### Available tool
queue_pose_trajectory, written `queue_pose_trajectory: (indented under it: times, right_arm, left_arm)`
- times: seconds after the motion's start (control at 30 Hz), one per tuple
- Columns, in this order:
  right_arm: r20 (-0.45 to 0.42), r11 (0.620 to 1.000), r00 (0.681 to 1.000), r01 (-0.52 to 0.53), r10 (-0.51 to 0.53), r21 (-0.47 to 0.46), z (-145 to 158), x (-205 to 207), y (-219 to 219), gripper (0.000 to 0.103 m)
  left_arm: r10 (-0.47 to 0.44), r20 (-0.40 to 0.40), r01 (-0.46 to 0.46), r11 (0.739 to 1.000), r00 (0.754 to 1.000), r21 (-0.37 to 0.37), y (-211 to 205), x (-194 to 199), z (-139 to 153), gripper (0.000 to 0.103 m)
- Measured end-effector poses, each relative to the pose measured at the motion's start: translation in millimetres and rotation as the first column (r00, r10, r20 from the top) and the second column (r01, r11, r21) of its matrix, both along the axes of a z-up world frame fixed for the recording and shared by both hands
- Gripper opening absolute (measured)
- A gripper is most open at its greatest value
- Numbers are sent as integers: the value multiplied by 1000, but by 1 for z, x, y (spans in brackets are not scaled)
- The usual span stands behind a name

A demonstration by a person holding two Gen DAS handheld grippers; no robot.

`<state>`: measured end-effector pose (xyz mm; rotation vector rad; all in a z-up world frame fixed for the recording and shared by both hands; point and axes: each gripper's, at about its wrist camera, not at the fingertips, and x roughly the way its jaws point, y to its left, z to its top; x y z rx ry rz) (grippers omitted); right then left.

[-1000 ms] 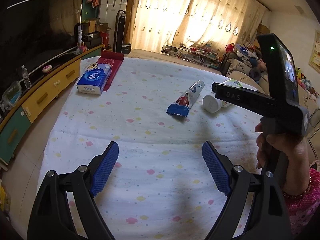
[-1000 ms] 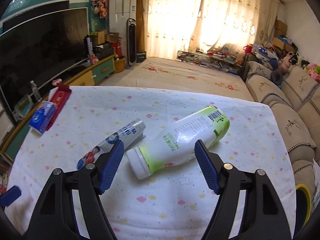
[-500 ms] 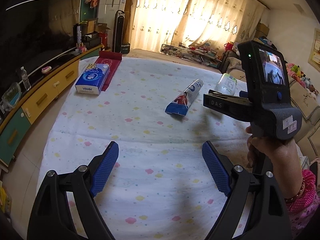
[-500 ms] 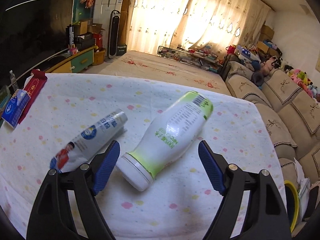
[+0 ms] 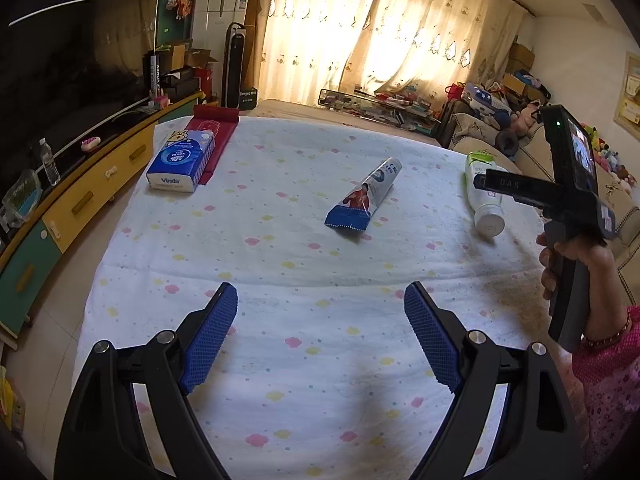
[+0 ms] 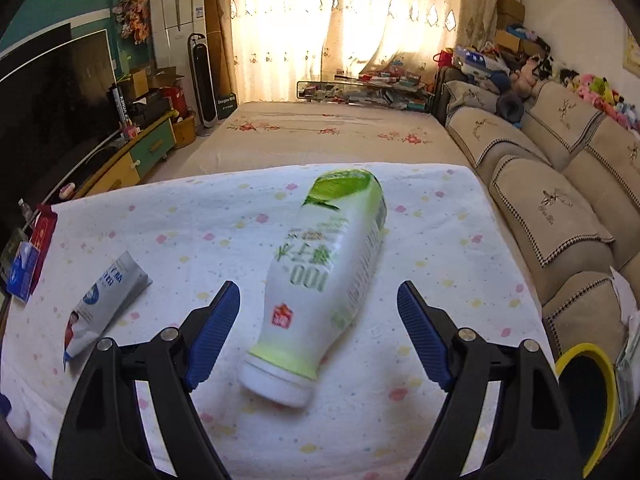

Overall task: Collect trash
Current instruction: 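Grasp the white-and-green coconut water bottle with the right tool and lift, then carry the coconut water bottle over the bin and open the right tool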

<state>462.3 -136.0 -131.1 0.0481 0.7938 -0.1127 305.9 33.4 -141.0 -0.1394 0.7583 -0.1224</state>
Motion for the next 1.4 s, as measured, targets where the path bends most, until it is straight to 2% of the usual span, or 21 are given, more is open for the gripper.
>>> queue_pose_trajectory:
  times: [0.13,0.27,0.43,0.53,0.57,0.63,0.7,0.93,1.2,1.4]
  right_arm:
    - [-55,999,998,10,-8,36,3,29,-5,79]
    - [-148,998,989,39,-30,55,-1,55,-12,78]
    - [-233,996,971,59,-43,65,-9,66,-26,78]
    - [-256,996,966,49,-28,79,-11,65,-32,68]
    - [-265,995,964,41,-15,94,-11,65,-33,61]
    - [-272,994,962,28,0,102,-10,64,-33,59]
    - [-265,992,964,16,19,128,-7,61,-33,53]
    - [-186,980,979,-41,78,196,25,26,-42,50]
    - [-51,964,991,-109,124,243,66,-47,-70,48]
    - [-8,957,991,-129,136,261,74,-94,-90,48]
  left_arm:
    - [-4,-7,4,1000,1000,1,0,2,-2,84]
    - [-8,-11,8,1000,1000,2,-2,3,-2,84]
    - [-15,-13,15,1000,1000,6,-3,3,-2,84]
    - [-21,-14,22,1000,1000,12,-4,4,-3,84]
    - [-23,-14,23,1000,1000,16,-5,4,-3,84]
    - [-25,-14,26,999,1000,21,-6,4,-3,84]
    - [-25,-15,25,999,1000,21,-6,4,-3,84]
    - [-35,-9,35,999,999,17,-7,5,-3,84]
    - [-48,0,48,999,999,24,-10,3,-2,84]
    - [-66,17,65,997,998,28,-14,0,0,84]
